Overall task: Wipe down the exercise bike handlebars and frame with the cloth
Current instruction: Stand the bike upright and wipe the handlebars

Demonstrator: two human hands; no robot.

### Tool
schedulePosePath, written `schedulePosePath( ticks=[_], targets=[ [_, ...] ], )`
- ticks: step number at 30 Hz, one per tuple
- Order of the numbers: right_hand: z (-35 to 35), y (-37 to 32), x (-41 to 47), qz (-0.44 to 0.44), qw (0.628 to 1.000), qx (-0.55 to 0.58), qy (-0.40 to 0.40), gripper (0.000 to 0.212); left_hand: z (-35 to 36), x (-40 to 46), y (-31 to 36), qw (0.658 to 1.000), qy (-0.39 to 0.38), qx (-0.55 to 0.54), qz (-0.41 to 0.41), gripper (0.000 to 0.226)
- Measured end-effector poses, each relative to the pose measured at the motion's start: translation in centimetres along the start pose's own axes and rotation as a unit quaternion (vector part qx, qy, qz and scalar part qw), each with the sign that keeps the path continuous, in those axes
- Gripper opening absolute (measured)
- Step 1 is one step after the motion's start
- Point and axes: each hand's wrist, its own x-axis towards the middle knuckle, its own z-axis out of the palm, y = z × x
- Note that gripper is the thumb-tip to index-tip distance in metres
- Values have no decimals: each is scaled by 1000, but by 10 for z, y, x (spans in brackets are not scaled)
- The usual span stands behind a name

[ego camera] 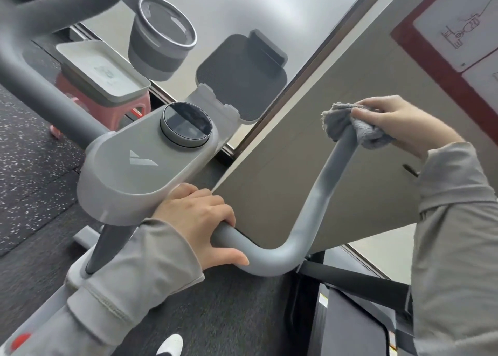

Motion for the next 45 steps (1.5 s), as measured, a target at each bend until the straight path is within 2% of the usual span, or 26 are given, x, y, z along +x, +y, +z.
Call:
schedulePosePath(
  ticks=[2,5,9,11,14,17,20,23,25,30,33,35,37,38,40,42,45],
  targets=[
    [9,14,-6,-12,996,72,53,21,0,0,0,1000,12,-3,-3,53],
    [29,31,-18,-41,977,132,162,17,-1,0,2,1000,-11,-11,-21,55],
    [68,48,-35,-50,928,186,319,23,-2,-1,3,1000,-17,-14,-18,63],
    [89,52,-44,-40,903,225,364,24,-1,-1,3,1000,-12,-16,-19,62],
    [116,64,-59,-24,883,304,356,15,-2,-1,5,1000,-9,-14,-15,60],
    [116,73,-62,4,838,434,330,19,-1,-2,6,1000,-10,-14,-16,61],
    [106,65,-50,15,811,529,248,22,0,1,2,1000,3,-15,-13,63],
    [116,55,-54,17,814,536,222,22,-4,0,-1,1000,13,-7,-14,68],
    [130,65,-80,36,812,535,228,21,2,-6,8,1000,-22,14,-7,72],
    [168,64,-123,74,811,534,228,24,-1,0,4,999,6,33,1,78],
    [185,60,-154,97,832,482,256,20,-1,1,2,1000,14,26,7,78],
    [181,52,-169,94,853,373,351,20,0,0,2,999,14,30,9,75],
    [165,39,-172,16,879,239,413,23,1,0,1,999,11,38,12,68],
    [155,32,-170,-34,895,182,406,25,1,-1,1,999,7,40,13,65],
    [140,17,-159,-105,938,74,323,24,1,-1,0,999,6,35,14,58],
    [134,3,-148,-138,969,-37,203,25,1,-1,-1,999,3,34,18,56],
    [133,-11,-140,-151,971,-173,63,24,1,-2,-2,999,0,30,21,56]
  ],
)
